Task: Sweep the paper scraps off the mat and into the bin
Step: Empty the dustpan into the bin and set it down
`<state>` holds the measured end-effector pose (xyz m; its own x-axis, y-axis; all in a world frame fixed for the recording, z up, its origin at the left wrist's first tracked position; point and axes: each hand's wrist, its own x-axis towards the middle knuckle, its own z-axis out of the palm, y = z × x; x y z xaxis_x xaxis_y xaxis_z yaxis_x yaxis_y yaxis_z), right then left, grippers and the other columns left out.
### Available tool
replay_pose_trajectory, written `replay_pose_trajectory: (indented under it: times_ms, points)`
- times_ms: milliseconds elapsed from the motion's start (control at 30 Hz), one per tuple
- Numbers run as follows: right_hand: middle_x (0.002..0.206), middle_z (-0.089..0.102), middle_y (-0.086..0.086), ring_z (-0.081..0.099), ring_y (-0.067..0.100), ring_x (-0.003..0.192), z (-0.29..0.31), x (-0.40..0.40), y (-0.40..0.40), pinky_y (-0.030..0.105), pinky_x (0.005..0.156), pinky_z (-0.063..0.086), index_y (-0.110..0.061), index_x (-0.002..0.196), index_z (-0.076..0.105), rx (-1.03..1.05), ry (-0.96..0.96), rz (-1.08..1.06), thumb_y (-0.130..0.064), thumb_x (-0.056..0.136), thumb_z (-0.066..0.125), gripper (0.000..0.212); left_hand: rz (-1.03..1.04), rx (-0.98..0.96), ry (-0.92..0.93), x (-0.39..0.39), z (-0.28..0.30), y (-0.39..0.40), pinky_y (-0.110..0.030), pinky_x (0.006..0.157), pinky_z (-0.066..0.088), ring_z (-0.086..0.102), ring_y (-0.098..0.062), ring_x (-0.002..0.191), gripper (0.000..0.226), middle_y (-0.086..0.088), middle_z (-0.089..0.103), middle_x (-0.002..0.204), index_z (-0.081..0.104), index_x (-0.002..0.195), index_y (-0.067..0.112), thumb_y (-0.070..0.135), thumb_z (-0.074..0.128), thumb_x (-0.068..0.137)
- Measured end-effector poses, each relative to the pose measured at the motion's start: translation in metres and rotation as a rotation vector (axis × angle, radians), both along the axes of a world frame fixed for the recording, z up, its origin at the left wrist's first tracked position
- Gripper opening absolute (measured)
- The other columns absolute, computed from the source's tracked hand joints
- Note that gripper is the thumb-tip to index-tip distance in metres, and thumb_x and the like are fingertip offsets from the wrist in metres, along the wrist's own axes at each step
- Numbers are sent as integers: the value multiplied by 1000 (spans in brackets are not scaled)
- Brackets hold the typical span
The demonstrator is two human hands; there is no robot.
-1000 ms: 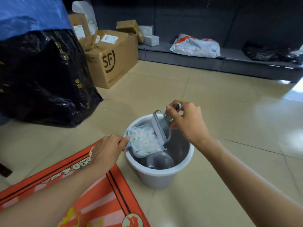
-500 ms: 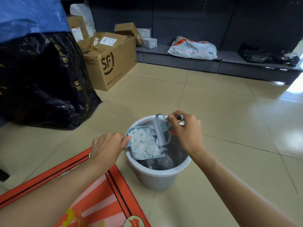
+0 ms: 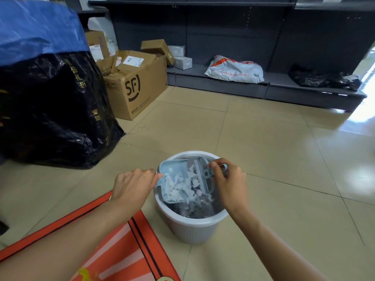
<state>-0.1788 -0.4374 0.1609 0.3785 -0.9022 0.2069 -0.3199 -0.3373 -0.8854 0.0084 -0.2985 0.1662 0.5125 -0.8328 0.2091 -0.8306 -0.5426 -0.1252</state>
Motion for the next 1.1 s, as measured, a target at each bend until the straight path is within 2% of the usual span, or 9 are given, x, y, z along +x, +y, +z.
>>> replay_pose_trajectory:
  times_ms: [167,233,333,467,600,667,800,967,1100]
  points:
    - [74,71,-7,68,13,73,7,-1,5,37,72,57,-25,84,68,61,-196,-37,-32,98,54,22,-56,54,-93,-6,8,-4,-27,45,17,53,-20,62,36,2,61,73,44,82,24,47,29,104]
    - [76,72,-3,72,15,74,8,2,9,37,73,59,-21,84,70,132,-298,-34,-29,99,55,23,-75,89,-79,-8,6,-7,-28,45,18,61,-21,71,32,3,60,78,41,86,22,44,28,106]
    - [81,73,4,74,18,76,6,9,22,33,74,60,-11,86,71,266,-423,-11,-22,99,56,22,-92,124,-13,-11,4,-10,-29,55,30,66,-24,87,25,4,52,81,40,92,22,37,27,107]
    - [82,74,-8,72,10,79,-12,11,33,32,77,59,-19,88,72,196,-304,16,-23,99,56,20,-84,102,41,-15,8,-14,-31,64,34,65,-29,92,26,-1,63,96,50,106,18,33,28,107]
    - [88,72,-16,68,4,80,-29,4,28,23,76,52,-25,94,72,183,-268,-56,-23,100,54,19,-109,114,45,-17,11,-15,-31,63,33,64,-29,91,20,-1,64,98,43,95,20,31,29,105]
    - [90,72,-16,65,2,76,-33,0,24,21,74,48,-26,96,73,202,-280,-114,-24,100,53,21,-104,129,34,-17,12,-15,-31,62,33,64,-29,90,18,-1,63,96,37,91,20,29,30,105]
    - [97,73,-12,67,3,89,-35,-4,22,25,81,50,-26,96,73,213,-324,-156,-27,101,52,22,-93,137,39,-18,10,-14,-31,62,33,64,-29,89,13,0,62,93,36,91,21,25,34,103]
    - [91,74,-2,73,10,84,-24,-1,33,22,75,56,-17,94,70,273,-418,-59,-23,102,50,23,-88,142,52,-19,8,-16,-31,63,33,64,-30,89,13,-2,64,96,35,91,21,24,35,103]
    - [89,72,-9,69,12,83,-33,3,29,25,76,53,-23,91,70,192,-288,-73,-25,102,50,22,-126,77,50,-21,15,-15,-31,61,32,53,-31,74,18,-1,57,84,35,87,18,27,32,103]
